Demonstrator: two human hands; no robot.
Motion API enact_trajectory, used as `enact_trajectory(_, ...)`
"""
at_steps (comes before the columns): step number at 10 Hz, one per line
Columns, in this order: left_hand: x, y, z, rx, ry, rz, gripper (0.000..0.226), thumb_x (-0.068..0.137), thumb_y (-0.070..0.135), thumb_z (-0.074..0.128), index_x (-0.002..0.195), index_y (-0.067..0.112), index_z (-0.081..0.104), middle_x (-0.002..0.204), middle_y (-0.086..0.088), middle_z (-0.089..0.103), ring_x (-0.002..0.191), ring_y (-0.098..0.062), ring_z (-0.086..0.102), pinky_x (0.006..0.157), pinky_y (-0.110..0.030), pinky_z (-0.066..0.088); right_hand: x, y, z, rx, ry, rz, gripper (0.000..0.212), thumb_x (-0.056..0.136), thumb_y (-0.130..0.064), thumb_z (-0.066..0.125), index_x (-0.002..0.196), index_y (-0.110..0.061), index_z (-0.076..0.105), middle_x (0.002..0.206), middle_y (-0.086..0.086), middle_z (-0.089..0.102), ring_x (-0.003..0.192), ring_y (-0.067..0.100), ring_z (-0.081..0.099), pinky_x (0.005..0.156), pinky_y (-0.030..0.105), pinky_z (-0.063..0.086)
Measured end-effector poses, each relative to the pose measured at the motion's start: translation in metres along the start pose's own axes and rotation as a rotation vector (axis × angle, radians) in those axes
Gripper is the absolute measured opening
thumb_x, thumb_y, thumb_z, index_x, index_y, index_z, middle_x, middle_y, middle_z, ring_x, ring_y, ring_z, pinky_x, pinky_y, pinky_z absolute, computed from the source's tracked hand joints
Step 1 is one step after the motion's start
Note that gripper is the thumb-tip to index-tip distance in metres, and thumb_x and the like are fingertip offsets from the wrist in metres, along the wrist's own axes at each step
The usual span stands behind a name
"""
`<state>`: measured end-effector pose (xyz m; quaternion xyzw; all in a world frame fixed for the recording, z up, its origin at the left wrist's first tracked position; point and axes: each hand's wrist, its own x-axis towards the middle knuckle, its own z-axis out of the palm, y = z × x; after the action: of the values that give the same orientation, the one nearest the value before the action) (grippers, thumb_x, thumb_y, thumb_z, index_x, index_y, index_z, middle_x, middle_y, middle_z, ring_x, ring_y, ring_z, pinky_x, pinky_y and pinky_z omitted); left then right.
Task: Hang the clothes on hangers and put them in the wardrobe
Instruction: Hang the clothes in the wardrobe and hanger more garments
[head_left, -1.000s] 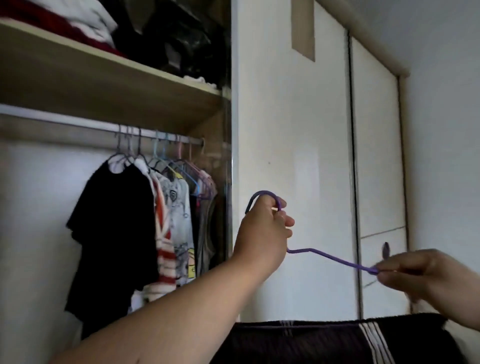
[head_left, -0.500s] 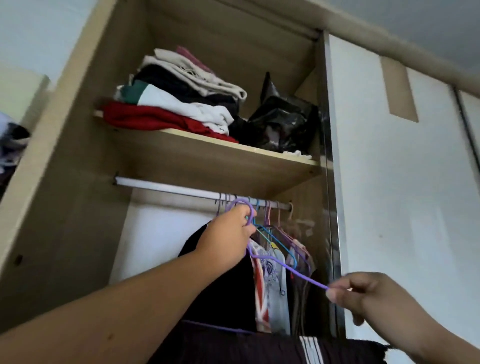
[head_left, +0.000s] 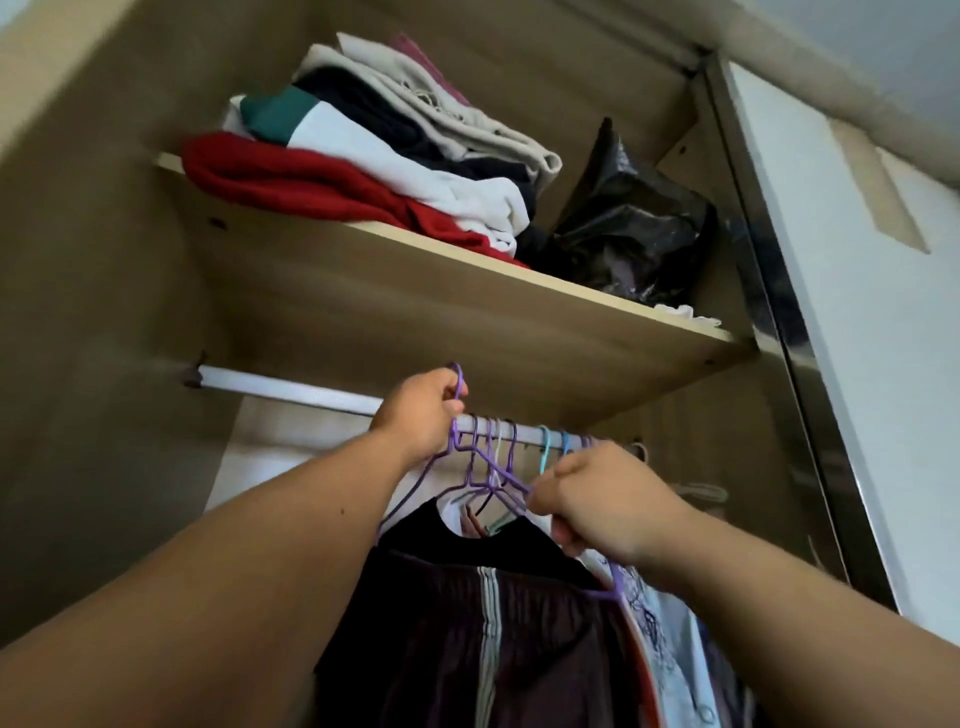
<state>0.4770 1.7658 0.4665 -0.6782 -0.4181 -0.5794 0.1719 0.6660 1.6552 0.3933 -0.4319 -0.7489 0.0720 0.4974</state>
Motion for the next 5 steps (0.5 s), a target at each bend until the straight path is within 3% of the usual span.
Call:
enact_trajectory(1, 0.028, -0.025, 0.009, 0.105, 0.037, 0.005, 0.02, 0.089, 0.021, 0.06, 0.108, 0.022, 0.064, 0.111, -0.006, 0.064, 0.099, -0.026, 0.057, 0.089, -0.034, 0.047, 0.033, 0.0, 0.025, 0.033, 0.084, -0.012, 0.02, 0.08, -0.01, 0.059, 0.061, -0.013, 0.057, 0.05, 0.001, 0.056, 0.041, 0.013, 0.053, 0.044, 0.02, 0.046)
enact_trajectory(2, 0.042, -0.044, 0.022, 0.281, 0.048, 0.042, 0.021, 0.089, 0.032, 0.059, 0.11, 0.028, 0.062, 0.116, -0.004, 0.06, 0.106, -0.029, 0.05, 0.09, -0.038, 0.044, 0.051, -0.003, 0.041, 0.088, 0.164, 0.008, 0.018, 0.08, -0.011, 0.058, 0.061, -0.013, 0.058, 0.057, 0.004, 0.06, 0.053, 0.014, 0.058, 0.056, 0.023, 0.052)
enact_trajectory(3, 0.043, -0.062, 0.039, 0.441, 0.062, 0.133, 0.028, 0.09, 0.039, 0.055, 0.117, 0.036, 0.058, 0.13, 0.004, 0.051, 0.117, -0.026, 0.042, 0.094, -0.038, 0.035, 0.065, 0.001, 0.052, -0.201, 0.064, -0.084, 0.007, 0.081, -0.009, 0.055, 0.077, -0.011, 0.06, 0.083, 0.011, 0.069, 0.085, 0.027, 0.066, 0.075, 0.029, 0.054)
enact_trajectory(4, 0.038, -0.076, 0.055, 0.541, 0.088, 0.196, 0.037, 0.087, 0.042, 0.057, 0.123, 0.037, 0.055, 0.134, 0.007, 0.05, 0.123, -0.022, 0.04, 0.106, -0.042, 0.022, 0.073, 0.013, 0.061, -0.01, 0.177, 0.044, 0.013, 0.083, -0.012, 0.057, 0.07, -0.013, 0.057, 0.074, 0.01, 0.063, 0.08, 0.03, 0.069, 0.071, 0.028, 0.056)
enact_trajectory(5, 0.03, -0.083, 0.062, 0.499, 0.186, 0.193, 0.044, 0.082, 0.036, 0.06, 0.125, 0.03, 0.053, 0.128, 0.003, 0.055, 0.125, -0.021, 0.041, 0.111, -0.042, 0.018, 0.078, 0.025, 0.07, -0.072, 0.091, 0.063, 0.012, 0.083, -0.012, 0.059, 0.071, -0.012, 0.061, 0.057, 0.003, 0.058, 0.045, 0.014, 0.058, 0.047, 0.018, 0.048)
